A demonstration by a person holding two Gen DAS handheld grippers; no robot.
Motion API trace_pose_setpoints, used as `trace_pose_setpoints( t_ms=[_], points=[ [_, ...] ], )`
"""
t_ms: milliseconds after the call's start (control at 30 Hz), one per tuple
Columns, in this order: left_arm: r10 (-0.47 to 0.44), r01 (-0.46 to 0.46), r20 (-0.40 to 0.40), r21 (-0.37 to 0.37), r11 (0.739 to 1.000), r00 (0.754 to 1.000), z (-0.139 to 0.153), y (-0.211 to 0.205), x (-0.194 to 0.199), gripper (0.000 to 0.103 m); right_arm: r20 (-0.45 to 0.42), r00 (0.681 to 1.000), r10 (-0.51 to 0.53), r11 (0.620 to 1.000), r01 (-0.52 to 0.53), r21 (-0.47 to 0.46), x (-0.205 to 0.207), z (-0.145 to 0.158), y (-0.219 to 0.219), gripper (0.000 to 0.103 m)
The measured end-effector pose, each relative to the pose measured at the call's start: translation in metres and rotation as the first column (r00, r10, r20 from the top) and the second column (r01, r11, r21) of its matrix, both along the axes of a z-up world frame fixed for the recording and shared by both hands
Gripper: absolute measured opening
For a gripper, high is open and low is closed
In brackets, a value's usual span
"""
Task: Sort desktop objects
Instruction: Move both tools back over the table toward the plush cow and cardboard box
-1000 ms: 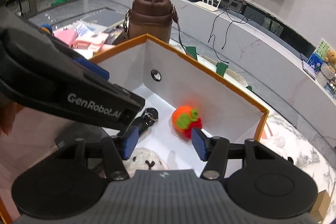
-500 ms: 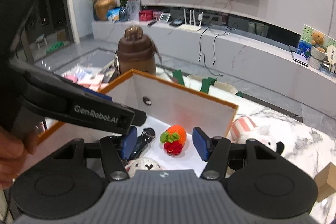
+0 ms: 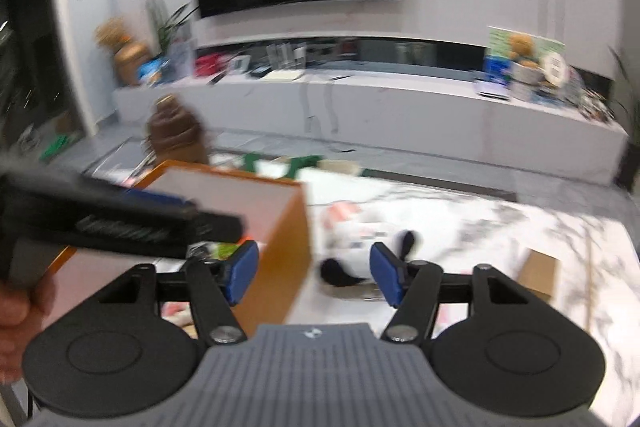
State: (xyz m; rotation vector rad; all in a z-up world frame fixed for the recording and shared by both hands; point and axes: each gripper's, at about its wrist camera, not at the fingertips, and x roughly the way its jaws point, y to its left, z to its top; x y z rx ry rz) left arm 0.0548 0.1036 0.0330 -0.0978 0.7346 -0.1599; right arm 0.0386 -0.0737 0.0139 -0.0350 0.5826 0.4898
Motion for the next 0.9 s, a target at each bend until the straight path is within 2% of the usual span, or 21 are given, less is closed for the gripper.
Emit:
trace_pose_setpoints(
  t_ms=[133,300,567,633,800,900],
  points=[
    [-0.014,0.013,0.030,0.035,0.999,0.999,-0.003,-0.015,-0.002,0.078,-0.040,0.998,-0.056,0.998,0.056,-0.007,0.014,-0.011,-0.035,0.068],
    [-0.029,0.027,0.055,0.048,0.998,0.998,-0.006,-0.027,-0.002,0.078,-0.024,0.997,-0.077,0.997,0.078,0.008,0.024,-0.008,-0.070,0.068],
    [-0.054,0.047,0.103,0.070,0.996,0.993,0.000,-0.047,0.000,0.081,-0.057,0.980,-0.190,0.981,0.192,0.030,0.042,-0.016,-0.131,0.068],
    [-0.058,0.051,0.097,0.065,0.997,0.994,0.000,-0.052,0.004,0.085,-0.051,0.974,-0.221,0.974,0.223,0.045,0.047,-0.013,-0.143,0.068],
    [-0.102,0.101,0.041,0.028,0.995,0.994,0.004,-0.075,0.020,0.086,-0.043,0.956,-0.289,0.952,0.292,0.096,0.053,-0.005,-0.169,0.068],
    [-0.171,0.168,0.011,0.121,0.978,0.985,0.012,-0.100,0.031,0.089,-0.035,0.951,-0.306,0.946,0.308,0.098,0.053,-0.001,-0.173,0.068]
  ],
)
